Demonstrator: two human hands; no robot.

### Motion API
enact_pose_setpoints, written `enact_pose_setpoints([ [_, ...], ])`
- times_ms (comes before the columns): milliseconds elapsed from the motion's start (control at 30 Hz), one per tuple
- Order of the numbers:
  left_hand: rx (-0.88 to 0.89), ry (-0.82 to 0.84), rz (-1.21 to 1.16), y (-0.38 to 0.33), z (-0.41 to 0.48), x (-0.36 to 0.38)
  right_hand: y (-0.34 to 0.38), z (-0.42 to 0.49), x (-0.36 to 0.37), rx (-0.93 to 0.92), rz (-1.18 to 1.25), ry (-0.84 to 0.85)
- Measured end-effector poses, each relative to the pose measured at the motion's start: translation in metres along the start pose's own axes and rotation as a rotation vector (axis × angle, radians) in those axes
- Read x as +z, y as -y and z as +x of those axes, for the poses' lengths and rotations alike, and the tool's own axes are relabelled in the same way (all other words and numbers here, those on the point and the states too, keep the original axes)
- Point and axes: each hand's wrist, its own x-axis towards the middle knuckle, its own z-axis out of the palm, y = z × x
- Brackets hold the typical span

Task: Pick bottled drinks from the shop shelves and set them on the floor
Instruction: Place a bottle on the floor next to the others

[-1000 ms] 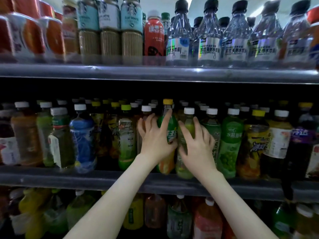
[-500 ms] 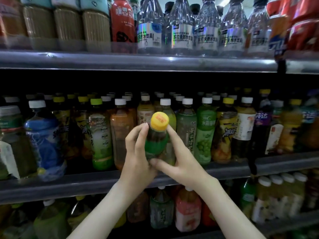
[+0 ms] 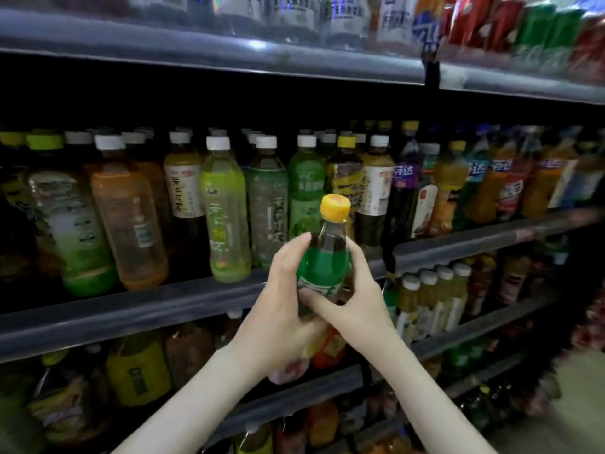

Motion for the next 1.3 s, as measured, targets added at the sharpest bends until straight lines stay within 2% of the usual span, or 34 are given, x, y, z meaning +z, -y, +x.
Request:
enact_pose_setpoints([
  [100, -0.209, 0.121, -0.063, 0.008, -0.020, 0.037, -0.031, -0.020, -0.027, 0.087, -0.024, 0.033],
  [233, -0.410, 0.191, -0.046, 0.015, -0.036, 0.105, -0.079, -0.045, -0.069, 0.173, 0.000, 0.144],
  [433, -0.556, 0.138, 0.043, 0.016, -0.046, 0.225, -0.167, -0.078, -0.142, 0.304, -0.020, 0.386],
  [633, -0.675, 0.051, 0.249, 0.019, -0.054, 0.278, -0.208, -0.089, -0.168, 0.319, -0.013, 0.433],
  [733, -0.567, 0.087, 0.496, 0.023, -0.050, 0.273, -0.222, -0.090, -0.163, 0.292, 0.013, 0.391],
  [833, -0.445, 0.157, 0.783, 0.036, -0.043, 0.259, -0.234, -0.083, -0.158, 0.302, 0.037, 0.279],
  [933, -0.504, 0.138, 0.962, 0.055, -0.041, 0.241, -0.246, -0.072, -0.154, 0.347, 0.050, 0.161],
  [1033, -0.569, 0.118, 1.056, 0.071, -0.039, 0.231, -0.255, -0.062, -0.147, 0.399, 0.044, 0.122],
  [1200, -0.620, 0.143, 1.105, 0.102, -0.024, 0.236, -0.264, -0.048, -0.123, 0.439, 0.023, 0.114],
  [1300, -0.794, 0.099, 1.066, 0.119, -0.011, 0.248, -0.267, -0.040, -0.106, 0.424, -0.010, 0.080],
])
